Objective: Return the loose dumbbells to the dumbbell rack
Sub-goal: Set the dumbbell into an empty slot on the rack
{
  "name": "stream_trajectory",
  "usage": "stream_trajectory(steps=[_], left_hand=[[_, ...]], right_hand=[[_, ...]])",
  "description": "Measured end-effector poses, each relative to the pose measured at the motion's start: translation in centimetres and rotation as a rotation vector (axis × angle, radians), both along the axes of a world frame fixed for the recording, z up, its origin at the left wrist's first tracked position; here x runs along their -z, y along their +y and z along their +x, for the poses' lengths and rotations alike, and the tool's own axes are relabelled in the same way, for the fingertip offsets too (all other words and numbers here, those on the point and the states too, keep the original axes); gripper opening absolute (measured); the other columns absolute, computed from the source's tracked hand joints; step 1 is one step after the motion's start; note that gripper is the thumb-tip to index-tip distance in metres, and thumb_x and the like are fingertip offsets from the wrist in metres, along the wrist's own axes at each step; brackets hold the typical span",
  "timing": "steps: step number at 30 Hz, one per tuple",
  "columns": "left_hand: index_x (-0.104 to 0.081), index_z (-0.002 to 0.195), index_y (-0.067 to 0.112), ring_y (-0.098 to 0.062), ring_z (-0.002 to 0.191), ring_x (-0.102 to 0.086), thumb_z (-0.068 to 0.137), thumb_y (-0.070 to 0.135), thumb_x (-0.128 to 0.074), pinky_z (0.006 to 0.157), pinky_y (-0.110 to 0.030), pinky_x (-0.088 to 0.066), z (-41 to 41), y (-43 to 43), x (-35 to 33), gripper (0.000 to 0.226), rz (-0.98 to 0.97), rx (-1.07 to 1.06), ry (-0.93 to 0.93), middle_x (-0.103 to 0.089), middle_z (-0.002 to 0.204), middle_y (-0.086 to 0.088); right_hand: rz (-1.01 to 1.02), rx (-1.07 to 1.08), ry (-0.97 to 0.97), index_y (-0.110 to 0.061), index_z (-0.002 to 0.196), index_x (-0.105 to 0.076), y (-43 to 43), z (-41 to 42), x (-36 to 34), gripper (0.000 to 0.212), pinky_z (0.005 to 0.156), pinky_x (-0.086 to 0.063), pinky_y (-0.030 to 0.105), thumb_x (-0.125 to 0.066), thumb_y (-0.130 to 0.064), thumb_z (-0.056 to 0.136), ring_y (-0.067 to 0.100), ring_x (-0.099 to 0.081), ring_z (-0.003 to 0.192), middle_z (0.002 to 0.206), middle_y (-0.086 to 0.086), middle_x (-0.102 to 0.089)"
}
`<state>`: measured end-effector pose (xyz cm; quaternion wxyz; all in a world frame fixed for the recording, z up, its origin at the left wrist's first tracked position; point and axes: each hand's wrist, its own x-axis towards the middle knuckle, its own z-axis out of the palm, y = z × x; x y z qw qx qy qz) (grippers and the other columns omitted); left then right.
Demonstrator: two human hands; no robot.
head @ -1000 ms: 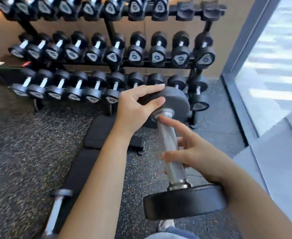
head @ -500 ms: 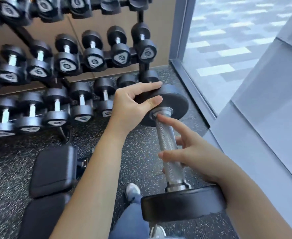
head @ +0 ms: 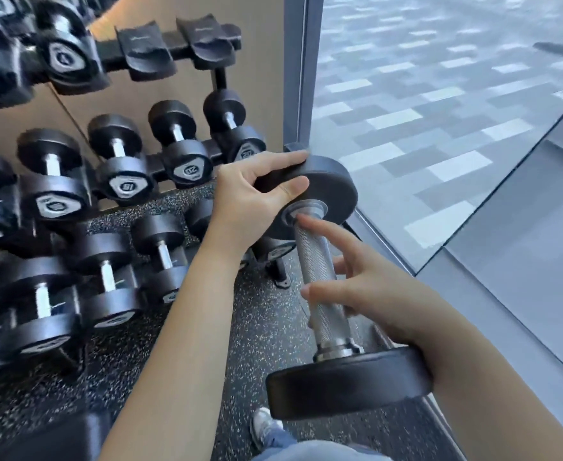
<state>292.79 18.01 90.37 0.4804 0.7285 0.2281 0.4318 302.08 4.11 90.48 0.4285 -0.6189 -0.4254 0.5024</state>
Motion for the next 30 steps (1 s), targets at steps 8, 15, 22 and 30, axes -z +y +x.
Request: stream_trajectory(steps=[8, 15, 22, 30], left_hand=[[-0.062, 0.107, 0.017, -0.002, 0.089, -0.061, 0.076, 0.003, -0.069, 0.084, -0.016, -0.047, 4.0, 8.6, 0.4, 0.034, -0.025, 0.037, -0.004, -0.066, 0.094, 0.006], [-0.064, 0.105, 0.019, -0.002, 0.088, -0.062, 0.076, 0.004, -0.069, 0.082, -0.017, -0.048, 9.8, 16.8, 1.5, 0.034, -0.064, 0.014, -0.013, -0.067, 0.092, 0.009], [-0.063, 0.106, 0.018, 0.003, 0.09, -0.062, 0.074, 0.006, -0.068, 0.081, -0.013, -0.044, 16.3, 25.6, 0.0, 0.034, 0.015, -0.086, -0.03, -0.065, 0.093, 0.017], [-0.063, 0.103, 0.025, 0.002, 0.094, -0.061, 0.074, 0.01, -0.068, 0.084, -0.013, -0.044, 19.0, 34.2, -0.2, 0.033, -0.012, -0.202, -0.052, -0.065, 0.096, 0.017]], right_hand=[[-0.054, 0.04, 0.001, -0.05, 0.123, -0.044, 8.3, 3.8, -0.1, 0.074, 0.042, -0.04, 0.016, -0.067, 0.001, 0.075, 0.011, -0.057, 0.056, 0.08, 0.007, -0.065], [-0.057, 0.017, -0.014, -0.054, 0.12, -0.044, 16.8, 10.0, 1.1, 0.074, 0.048, -0.038, 0.026, -0.067, 0.0, 0.075, 0.026, -0.055, 0.066, 0.086, 0.019, -0.061], [-0.012, -0.064, -0.054, -0.056, 0.119, -0.044, 26.7, 17.6, 0.1, 0.074, 0.062, -0.042, 0.039, -0.067, -0.002, 0.075, 0.026, -0.054, 0.071, 0.093, 0.021, -0.063], [-0.029, -0.178, -0.094, -0.052, 0.123, -0.043, 36.6, 21.4, -1.1, 0.073, 0.058, -0.043, 0.033, -0.067, -0.002, 0.076, 0.024, -0.052, 0.069, 0.102, 0.031, -0.059]])
